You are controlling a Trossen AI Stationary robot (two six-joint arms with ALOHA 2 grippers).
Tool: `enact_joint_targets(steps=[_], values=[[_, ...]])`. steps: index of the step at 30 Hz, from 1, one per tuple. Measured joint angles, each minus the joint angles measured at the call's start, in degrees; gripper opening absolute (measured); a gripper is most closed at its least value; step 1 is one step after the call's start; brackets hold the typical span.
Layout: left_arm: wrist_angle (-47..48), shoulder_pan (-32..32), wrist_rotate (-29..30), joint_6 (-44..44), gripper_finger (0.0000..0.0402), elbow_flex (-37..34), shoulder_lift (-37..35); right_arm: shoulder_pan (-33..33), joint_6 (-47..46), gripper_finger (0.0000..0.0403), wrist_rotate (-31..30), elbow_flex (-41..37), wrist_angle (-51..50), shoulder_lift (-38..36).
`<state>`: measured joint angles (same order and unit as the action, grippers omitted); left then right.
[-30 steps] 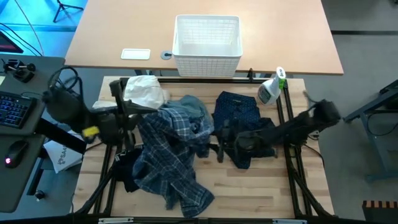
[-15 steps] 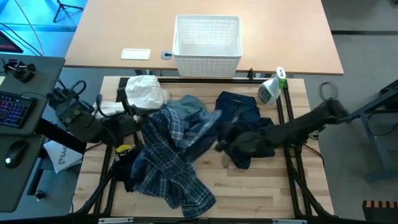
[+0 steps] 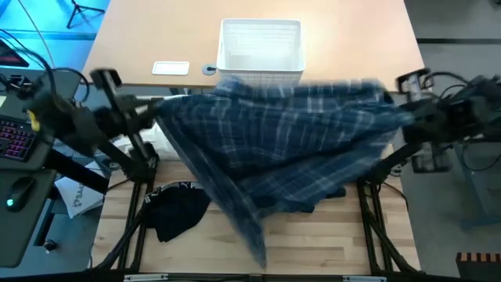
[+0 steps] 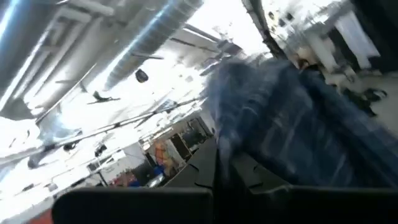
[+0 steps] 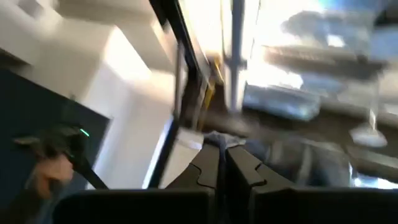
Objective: Fold Laundry from Bin
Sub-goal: Fold the checkered blue polo
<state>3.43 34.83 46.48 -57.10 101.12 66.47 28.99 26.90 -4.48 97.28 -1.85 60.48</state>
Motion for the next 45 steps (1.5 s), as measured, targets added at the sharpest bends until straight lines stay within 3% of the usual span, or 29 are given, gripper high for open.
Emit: enact_joint_targets(steps=[3, 8, 14, 18, 24, 27, 29, 32, 40, 42, 45], values=[[7.0, -2.3, 0.1, 5.2, 0.0000, 0.0, -3.0, -1.3, 1.8, 0.0002, -2.0, 0.6, -4.6, -0.6], [19.4, -7.3, 0.1, 14.2, 0.0000, 0.0, -6.3, -5.9, 2.8, 0.0001, -14.5, -2.1, -12.1, 0.3], [26.8, -11.5, 0.1, 26.1, 0.0000, 0.0, -5.7, -12.3, -9.1, 0.0001, -15.8, -1.4, -17.6, 4.0], [19.0, -11.8, -3.1, 34.4, 0.0000, 0.0, -4.9, -15.7, -22.3, 0.0000, -9.5, 8.5, -18.9, 7.0], [6.2, -11.6, -28.6, 52.3, 0.0000, 4.0, -4.2, -17.4, -46.4, 0.0000, 10.4, 27.7, -14.4, 15.1], [2.4, -11.6, -38.9, 62.0, 0.0000, 6.7, -2.5, -15.6, -52.6, 0.0000, 21.4, 35.0, -9.8, 20.6], [1.4, -11.6, -44.8, 67.5, 0.0000, 8.8, -0.6, -12.5, -54.2, 0.0000, 25.4, 37.8, -4.6, 24.4], [0.6, -11.2, -51.6, 72.2, 0.0000, 12.6, 3.8, -8.7, -55.1, 0.0000, 29.1, 35.1, 7.7, 27.3], [2.5, -9.3, -51.9, 70.3, 0.0000, 29.3, 18.2, -3.6, -61.0, 0.0000, 32.6, 36.3, 26.5, 32.3], [6.0, -9.3, -50.7, 67.5, 0.0000, 33.9, 19.6, -4.8, -60.5, 0.0000, 31.5, 37.3, 24.5, 31.0], [9.9, -9.3, -44.7, 64.0, 0.0000, 30.8, 14.8, -7.7, -55.5, 0.0000, 26.9, 37.3, 13.2, 28.3]])
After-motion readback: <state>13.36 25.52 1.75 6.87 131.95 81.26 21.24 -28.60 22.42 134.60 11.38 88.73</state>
